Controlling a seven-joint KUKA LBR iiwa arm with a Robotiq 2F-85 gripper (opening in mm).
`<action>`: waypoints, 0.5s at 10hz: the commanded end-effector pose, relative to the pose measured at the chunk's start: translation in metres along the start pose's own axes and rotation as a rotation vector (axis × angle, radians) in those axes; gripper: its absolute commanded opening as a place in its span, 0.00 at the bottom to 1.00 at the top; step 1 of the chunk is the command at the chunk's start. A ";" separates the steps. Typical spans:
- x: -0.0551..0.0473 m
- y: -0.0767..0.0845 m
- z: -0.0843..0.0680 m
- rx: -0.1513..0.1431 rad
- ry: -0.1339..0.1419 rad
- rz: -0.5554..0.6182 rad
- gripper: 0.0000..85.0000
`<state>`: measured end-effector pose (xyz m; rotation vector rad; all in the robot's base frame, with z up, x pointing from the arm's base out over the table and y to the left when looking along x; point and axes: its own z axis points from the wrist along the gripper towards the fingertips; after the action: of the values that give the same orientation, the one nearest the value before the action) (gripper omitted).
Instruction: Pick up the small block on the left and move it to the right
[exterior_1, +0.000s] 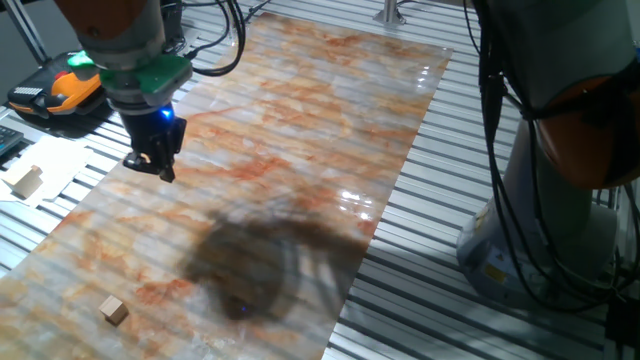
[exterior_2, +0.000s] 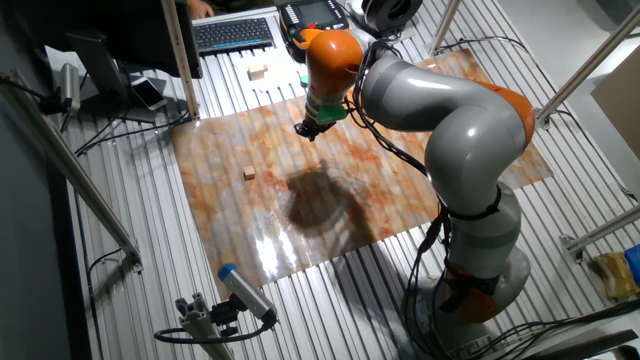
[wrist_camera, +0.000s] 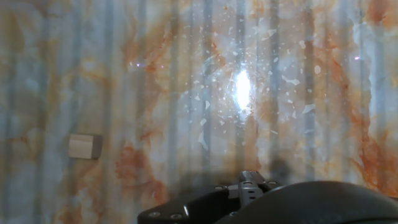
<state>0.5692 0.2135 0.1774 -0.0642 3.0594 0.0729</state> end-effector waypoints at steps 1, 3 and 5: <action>0.002 0.000 0.000 0.000 -0.002 -0.002 0.00; 0.006 -0.001 0.000 0.000 -0.002 -0.005 0.00; 0.006 -0.002 0.000 0.000 -0.011 -0.005 0.00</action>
<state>0.5630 0.2119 0.1765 -0.0769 3.0448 0.0753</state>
